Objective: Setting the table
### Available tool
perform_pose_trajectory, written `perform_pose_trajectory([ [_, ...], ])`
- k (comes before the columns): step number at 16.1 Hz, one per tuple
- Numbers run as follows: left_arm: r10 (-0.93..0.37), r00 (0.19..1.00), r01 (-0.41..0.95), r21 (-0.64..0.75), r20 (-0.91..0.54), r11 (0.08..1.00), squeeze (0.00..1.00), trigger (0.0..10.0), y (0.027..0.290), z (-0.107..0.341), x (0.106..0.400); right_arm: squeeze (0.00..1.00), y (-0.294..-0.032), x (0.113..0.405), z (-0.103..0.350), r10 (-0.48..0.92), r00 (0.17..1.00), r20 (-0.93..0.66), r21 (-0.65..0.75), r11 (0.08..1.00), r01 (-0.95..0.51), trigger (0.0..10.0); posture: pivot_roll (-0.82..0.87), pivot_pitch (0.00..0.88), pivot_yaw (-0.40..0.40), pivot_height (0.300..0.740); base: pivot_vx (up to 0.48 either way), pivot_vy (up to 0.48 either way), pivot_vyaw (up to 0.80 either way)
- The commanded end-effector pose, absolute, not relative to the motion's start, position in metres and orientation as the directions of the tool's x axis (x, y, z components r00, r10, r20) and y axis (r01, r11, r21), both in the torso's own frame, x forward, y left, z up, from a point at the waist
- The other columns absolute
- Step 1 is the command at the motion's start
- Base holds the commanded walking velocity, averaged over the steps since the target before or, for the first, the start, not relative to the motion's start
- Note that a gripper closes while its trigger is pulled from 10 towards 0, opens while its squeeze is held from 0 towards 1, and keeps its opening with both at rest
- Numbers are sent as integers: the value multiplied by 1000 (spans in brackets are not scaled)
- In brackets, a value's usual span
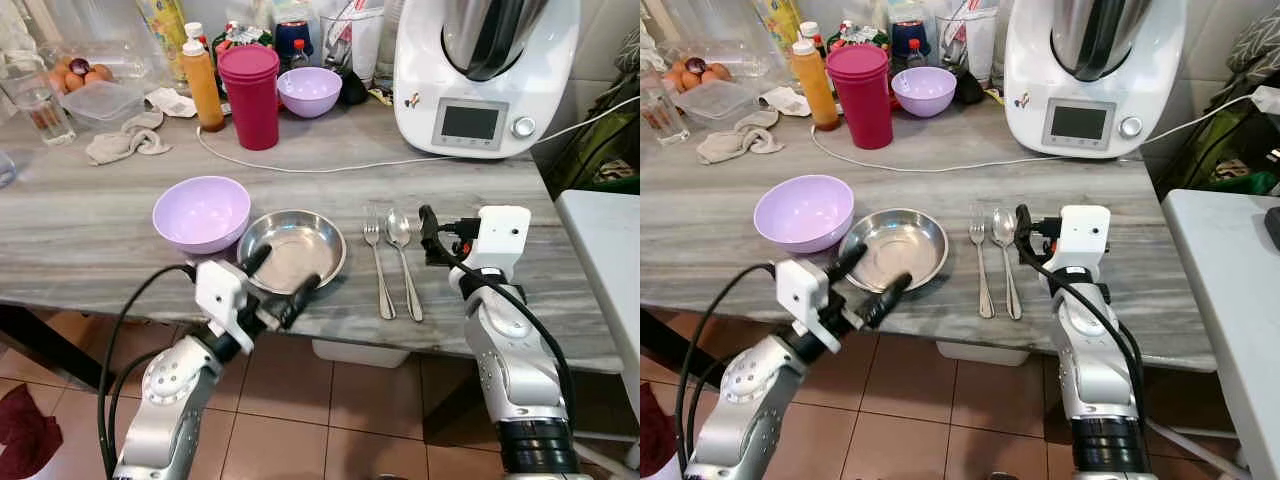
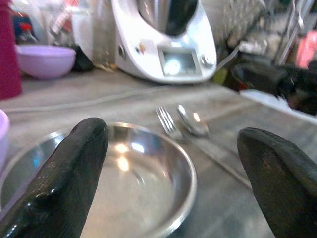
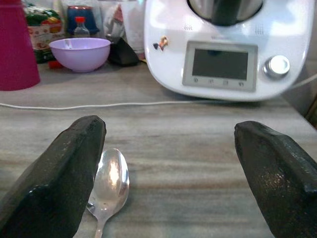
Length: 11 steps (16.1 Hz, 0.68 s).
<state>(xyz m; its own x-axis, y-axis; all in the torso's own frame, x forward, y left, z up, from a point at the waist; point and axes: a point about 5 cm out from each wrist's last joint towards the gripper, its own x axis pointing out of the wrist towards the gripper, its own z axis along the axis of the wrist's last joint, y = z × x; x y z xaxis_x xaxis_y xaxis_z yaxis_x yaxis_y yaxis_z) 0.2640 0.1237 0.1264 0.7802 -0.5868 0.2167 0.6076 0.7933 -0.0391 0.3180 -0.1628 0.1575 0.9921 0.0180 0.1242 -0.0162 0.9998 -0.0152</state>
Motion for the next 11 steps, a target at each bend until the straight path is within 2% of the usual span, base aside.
perform_pose_trajectory([
  [1,-564,793,590,-56,231,806,0,10000,123,127,265,0,-159,316,162,40,988,148,-35,999,-36,10000,-195,86,-2,740,0,0,0],
  [4,-491,831,522,-66,262,850,0,10000,126,133,273,0,-158,316,166,37,985,166,-49,998,-29,10000,-193,80,-6,740,0,0,800],
  [7,-335,910,361,-68,245,930,0,10000,138,133,287,0,-156,315,165,59,985,160,-68,996,-49,10000,-192,83,-16,740,0,0,800],
  [11,-239,941,260,-61,238,964,0,10000,139,129,287,0,-153,313,166,85,982,168,-93,993,-71,10000,-192,82,-26,740,0,0,800],
])
